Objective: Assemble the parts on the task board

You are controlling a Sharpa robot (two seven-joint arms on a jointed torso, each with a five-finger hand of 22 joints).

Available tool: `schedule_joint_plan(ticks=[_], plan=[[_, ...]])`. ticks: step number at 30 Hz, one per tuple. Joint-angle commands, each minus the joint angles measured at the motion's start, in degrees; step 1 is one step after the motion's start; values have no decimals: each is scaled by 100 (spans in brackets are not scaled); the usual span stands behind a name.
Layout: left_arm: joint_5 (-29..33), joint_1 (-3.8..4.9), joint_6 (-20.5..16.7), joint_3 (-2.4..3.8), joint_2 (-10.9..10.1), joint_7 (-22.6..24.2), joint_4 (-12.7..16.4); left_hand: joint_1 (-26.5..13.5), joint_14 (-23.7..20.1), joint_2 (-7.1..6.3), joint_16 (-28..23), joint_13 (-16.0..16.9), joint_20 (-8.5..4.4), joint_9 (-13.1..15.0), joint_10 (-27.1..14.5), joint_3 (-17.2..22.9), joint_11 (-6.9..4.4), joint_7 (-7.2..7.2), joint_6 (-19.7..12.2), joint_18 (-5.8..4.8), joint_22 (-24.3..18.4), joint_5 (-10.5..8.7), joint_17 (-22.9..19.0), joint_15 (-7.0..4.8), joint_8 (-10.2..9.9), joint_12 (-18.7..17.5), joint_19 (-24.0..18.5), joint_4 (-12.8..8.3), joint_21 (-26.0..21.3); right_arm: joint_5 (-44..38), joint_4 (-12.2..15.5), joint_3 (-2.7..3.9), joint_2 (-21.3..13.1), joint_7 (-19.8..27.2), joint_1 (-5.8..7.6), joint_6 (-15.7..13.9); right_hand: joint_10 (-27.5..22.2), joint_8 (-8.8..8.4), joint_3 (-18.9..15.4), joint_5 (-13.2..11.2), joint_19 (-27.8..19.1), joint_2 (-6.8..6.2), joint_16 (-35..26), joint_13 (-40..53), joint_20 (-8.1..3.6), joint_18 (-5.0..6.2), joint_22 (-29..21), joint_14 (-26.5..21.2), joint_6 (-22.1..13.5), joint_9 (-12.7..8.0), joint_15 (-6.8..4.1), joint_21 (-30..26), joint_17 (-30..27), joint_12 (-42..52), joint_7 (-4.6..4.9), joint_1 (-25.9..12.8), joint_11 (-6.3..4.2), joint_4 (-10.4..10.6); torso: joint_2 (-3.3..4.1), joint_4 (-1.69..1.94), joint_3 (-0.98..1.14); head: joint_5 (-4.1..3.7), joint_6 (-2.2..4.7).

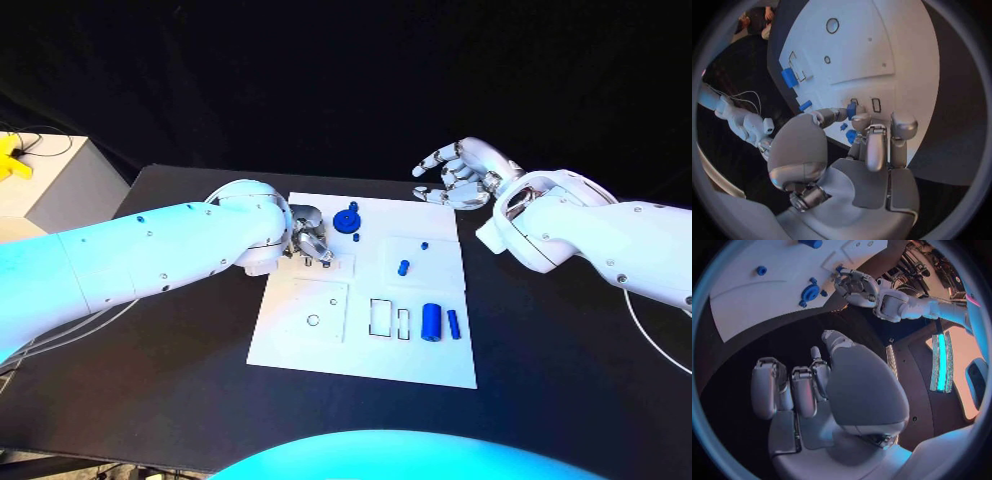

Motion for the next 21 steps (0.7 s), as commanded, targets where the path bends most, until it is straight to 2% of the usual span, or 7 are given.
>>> schedule_joint_plan(ticks=[1,18,21], plan=[[-56,-11,171,-5,-7,-7,15,-4,472,64,22,-1,8,774,46,1087,4,-156,198,-59,5,19,1015,-36,18,26,40,-1136,29,-58,1,2,-2,27,-5,72,-23,36,30,32,24,-46,-15,411,-16,55,575,451,-36,-8,-5,-17,973,11,11,-25,-3,13,0,5,-2,-6,-14],[-55,-13,178,-4,-44,-10,66,-6,473,64,23,-21,7,774,40,1086,2,-157,201,-60,7,20,1018,-37,17,16,42,-1136,31,-58,-4,2,-3,24,-11,79,-23,36,30,32,24,-46,-15,411,-16,55,575,451,-36,-8,-5,-17,973,11,11,-25,-3,13,1,-1,-2,7,-49],[-46,-13,179,-3,-44,-8,71,-7,475,65,24,-25,3,772,48,1088,-2,-161,207,-61,10,27,1022,-41,15,13,46,-1140,33,-58,-3,2,-3,23,-11,80,-22,41,61,48,28,-59,-13,410,-16,54,579,453,-39,-9,-5,-13,978,14,11,-37,-4,11,0,1,4,10,-64]])
